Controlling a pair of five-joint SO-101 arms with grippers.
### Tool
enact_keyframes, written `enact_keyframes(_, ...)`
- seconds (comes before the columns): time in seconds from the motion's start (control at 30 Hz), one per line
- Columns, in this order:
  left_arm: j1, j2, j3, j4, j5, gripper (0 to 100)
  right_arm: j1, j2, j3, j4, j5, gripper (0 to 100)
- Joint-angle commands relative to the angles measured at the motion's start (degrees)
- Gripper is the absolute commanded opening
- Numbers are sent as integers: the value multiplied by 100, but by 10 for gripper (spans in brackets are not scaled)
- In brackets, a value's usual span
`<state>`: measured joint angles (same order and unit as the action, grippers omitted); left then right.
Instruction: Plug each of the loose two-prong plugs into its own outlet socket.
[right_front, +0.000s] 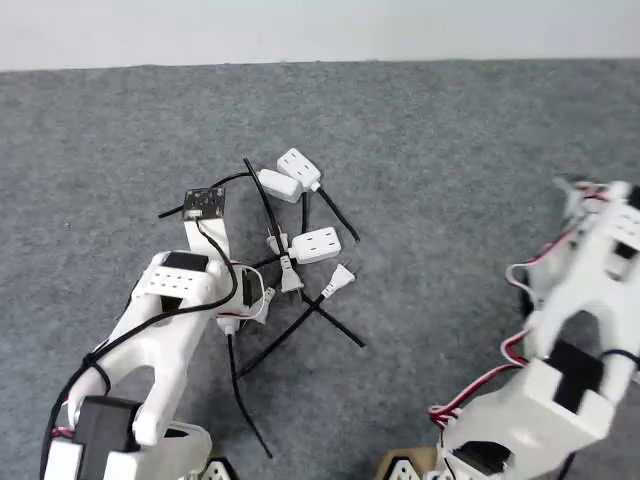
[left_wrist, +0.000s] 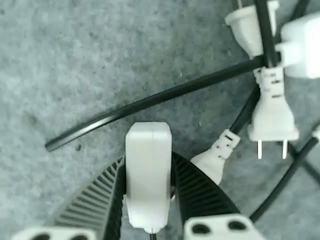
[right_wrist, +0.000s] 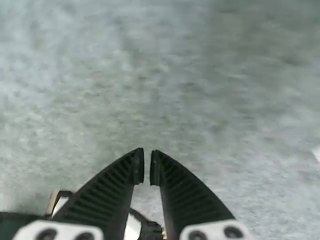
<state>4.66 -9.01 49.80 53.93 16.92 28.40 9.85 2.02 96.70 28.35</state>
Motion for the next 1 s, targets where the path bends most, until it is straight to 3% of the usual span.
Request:
enact_keyframes(0.0,-132,-141,110,-70,-396,12,-558,-470,633,-444,-281,10)
enact_keyframes(0.17,-220,-237,-66,396,-1398,32,-1508,-813,2215,-2044,-835,13)
enact_keyframes(0.23,-290,-510,-31,378,-1363,66,-1842,-936,2822,-2677,-888,15)
enact_keyframes(0.43,-264,-1960,708,158,-1099,295,-1930,-1024,3270,-3125,-879,16)
enact_keyframes(0.63,-88,-3631,1437,176,-1090,322,-1947,-954,3305,-3187,-879,16)
enact_keyframes(0.77,-571,-4571,1516,404,-932,252,-1938,-954,3305,-3196,-879,16)
enact_keyframes(0.97,-1275,-4905,1569,413,-932,5,-1930,-954,3314,-3196,-879,16)
